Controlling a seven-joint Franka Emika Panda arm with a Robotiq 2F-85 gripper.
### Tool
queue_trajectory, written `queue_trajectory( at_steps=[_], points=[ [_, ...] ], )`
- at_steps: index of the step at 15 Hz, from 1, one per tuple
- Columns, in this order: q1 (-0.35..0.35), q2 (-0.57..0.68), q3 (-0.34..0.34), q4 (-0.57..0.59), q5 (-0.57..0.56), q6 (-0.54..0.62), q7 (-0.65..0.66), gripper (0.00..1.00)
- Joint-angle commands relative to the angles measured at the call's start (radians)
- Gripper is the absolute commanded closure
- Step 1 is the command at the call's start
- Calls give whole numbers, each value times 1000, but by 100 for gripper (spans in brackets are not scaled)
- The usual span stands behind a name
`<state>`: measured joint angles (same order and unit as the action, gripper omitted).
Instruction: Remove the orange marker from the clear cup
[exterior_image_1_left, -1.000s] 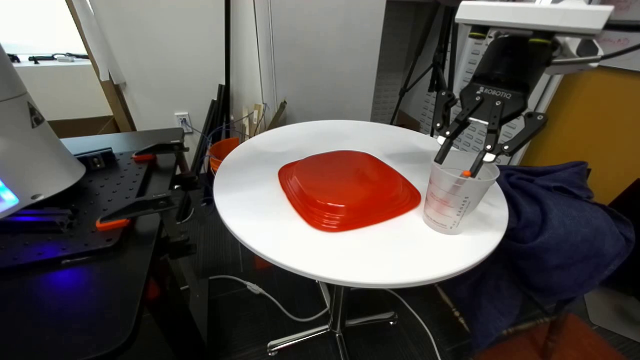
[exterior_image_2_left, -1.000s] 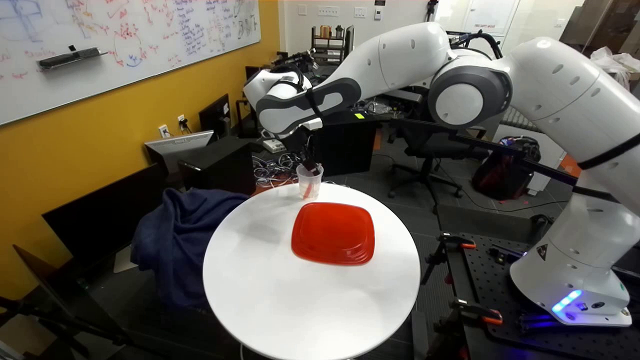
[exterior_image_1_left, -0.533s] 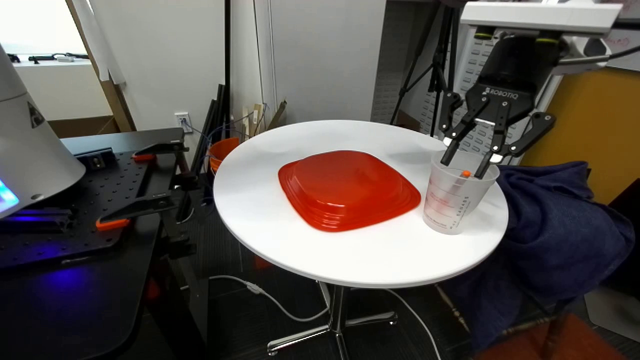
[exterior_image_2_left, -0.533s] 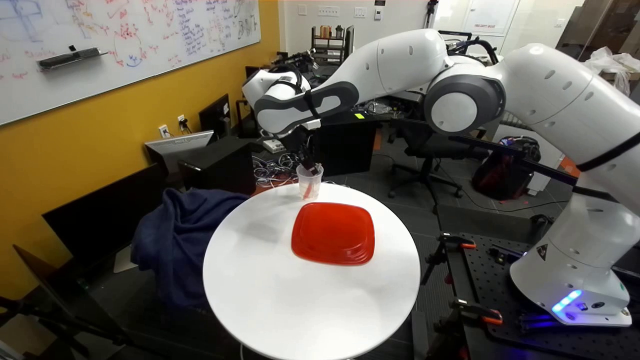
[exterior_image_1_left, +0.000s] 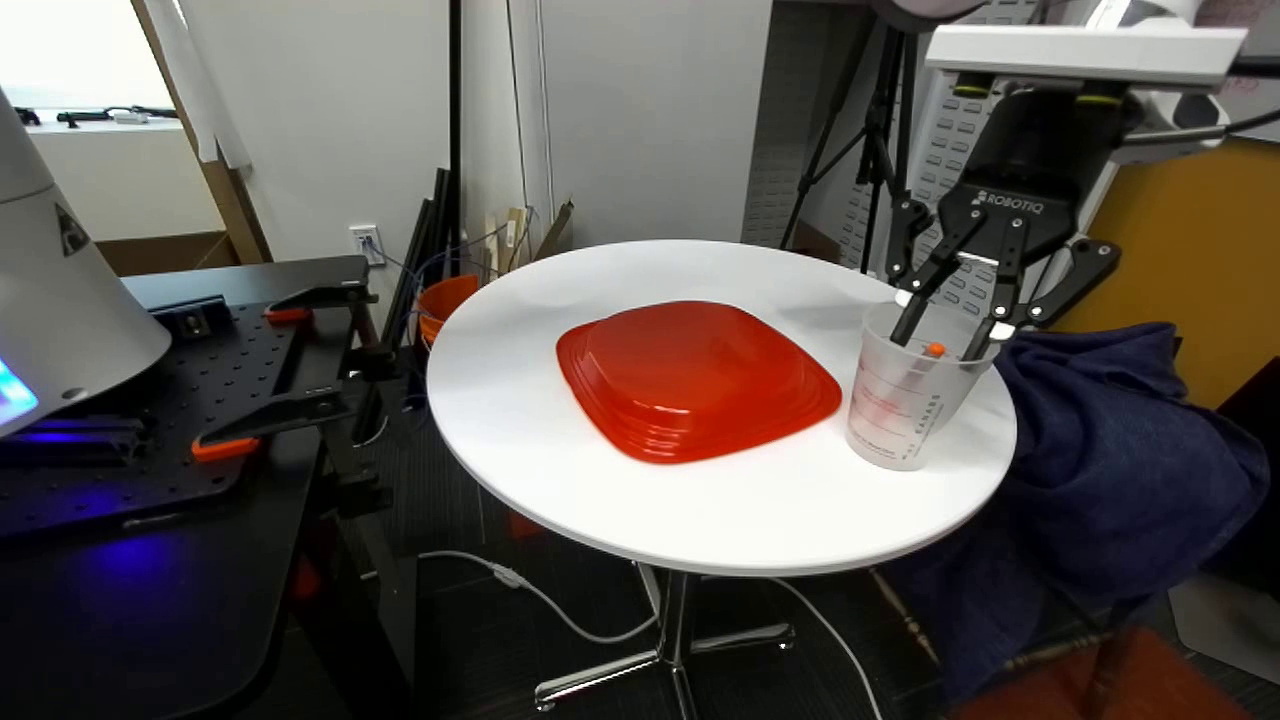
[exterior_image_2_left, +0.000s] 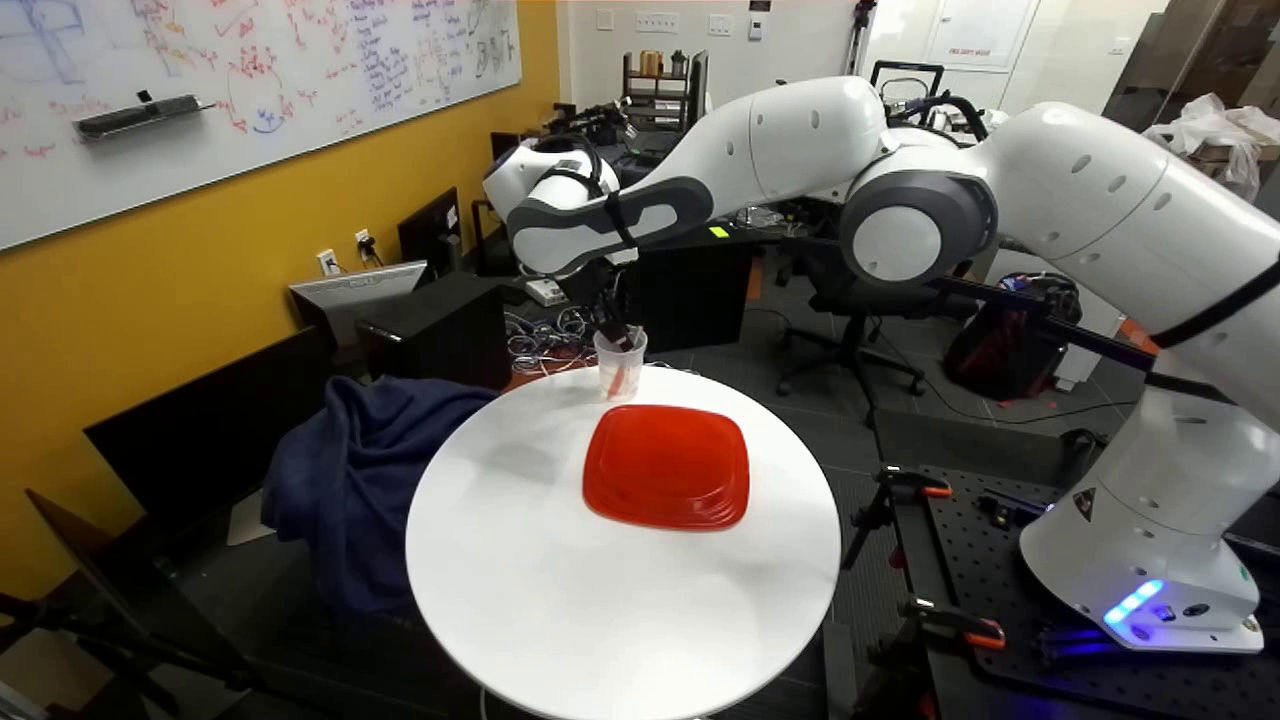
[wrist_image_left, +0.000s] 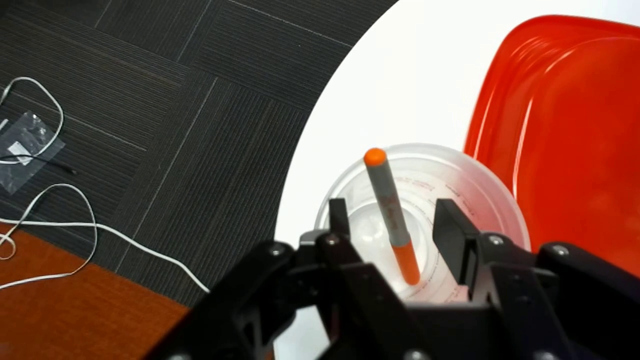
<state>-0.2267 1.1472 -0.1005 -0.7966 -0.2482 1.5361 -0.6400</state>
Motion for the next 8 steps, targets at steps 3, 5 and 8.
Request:
queue_trajectory(
  at_steps=[3,5,8],
  points=[
    [10,47,-12,89,-15,-75,12,52],
    [12,53,-13,100,-16,-94,9,52],
    [16,48,-15,93,-17,-110,8,52]
  ],
)
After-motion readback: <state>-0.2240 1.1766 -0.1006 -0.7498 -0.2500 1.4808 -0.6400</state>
